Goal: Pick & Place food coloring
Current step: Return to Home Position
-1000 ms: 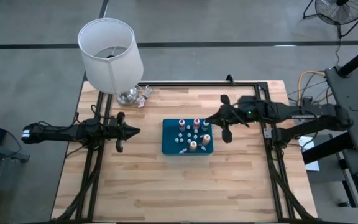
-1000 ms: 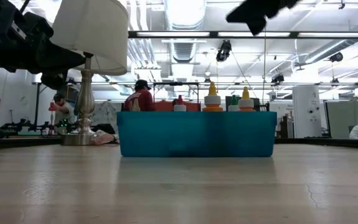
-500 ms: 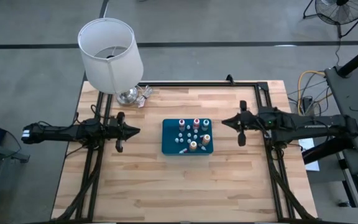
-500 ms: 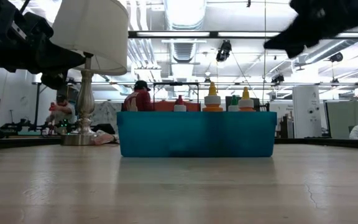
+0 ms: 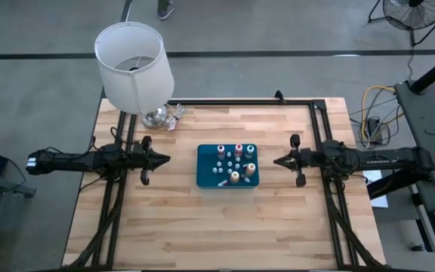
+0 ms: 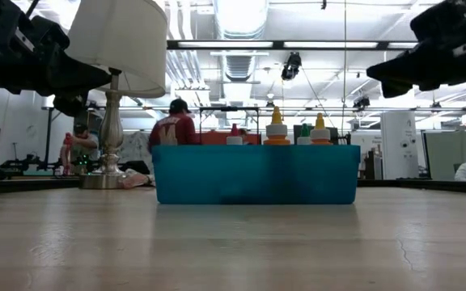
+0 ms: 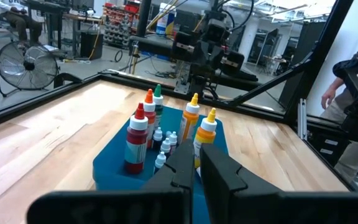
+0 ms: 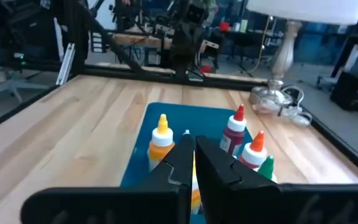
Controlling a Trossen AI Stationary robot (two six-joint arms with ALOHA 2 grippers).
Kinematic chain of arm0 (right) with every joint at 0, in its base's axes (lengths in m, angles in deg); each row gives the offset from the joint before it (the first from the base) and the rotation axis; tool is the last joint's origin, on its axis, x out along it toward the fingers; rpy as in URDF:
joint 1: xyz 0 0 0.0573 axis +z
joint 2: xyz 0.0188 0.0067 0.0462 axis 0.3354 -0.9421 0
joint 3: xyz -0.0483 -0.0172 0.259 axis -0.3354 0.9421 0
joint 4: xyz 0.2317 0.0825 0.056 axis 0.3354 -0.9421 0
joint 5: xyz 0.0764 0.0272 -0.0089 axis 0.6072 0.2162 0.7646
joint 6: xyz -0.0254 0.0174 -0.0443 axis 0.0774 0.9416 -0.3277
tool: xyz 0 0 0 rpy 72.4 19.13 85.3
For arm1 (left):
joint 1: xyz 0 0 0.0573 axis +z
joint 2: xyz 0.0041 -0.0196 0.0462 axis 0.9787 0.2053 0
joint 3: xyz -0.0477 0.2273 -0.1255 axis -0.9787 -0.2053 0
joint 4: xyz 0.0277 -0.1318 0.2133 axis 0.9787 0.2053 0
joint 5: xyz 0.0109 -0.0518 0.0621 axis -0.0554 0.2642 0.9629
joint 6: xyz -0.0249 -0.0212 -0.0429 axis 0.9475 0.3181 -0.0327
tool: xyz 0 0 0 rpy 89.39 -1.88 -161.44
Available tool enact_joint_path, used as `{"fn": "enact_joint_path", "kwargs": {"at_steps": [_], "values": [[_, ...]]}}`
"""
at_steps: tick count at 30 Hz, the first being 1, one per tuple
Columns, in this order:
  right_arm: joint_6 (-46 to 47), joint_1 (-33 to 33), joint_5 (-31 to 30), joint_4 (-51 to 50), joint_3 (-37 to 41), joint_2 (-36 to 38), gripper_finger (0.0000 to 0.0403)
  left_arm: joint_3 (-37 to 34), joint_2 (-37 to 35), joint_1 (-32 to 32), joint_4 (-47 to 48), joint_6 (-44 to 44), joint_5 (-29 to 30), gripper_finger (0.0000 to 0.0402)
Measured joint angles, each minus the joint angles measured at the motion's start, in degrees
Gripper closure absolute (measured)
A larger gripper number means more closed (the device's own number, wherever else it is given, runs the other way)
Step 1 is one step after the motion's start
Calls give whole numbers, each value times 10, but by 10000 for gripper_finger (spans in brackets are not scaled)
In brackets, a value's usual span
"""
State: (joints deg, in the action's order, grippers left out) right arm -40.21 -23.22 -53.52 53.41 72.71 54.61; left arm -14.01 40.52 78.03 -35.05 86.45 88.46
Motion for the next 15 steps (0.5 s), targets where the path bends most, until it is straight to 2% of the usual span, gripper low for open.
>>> {"fn": "enact_joint_path", "kwargs": {"at_steps": [11, 15], "values": [[3, 0, -19, -7, 40, 84, 394, 0, 0, 0, 0, 0, 0, 400], [-29, 0, -19, -23, 46, 108, 394, 0, 0, 0, 0, 0, 0, 400]]}}
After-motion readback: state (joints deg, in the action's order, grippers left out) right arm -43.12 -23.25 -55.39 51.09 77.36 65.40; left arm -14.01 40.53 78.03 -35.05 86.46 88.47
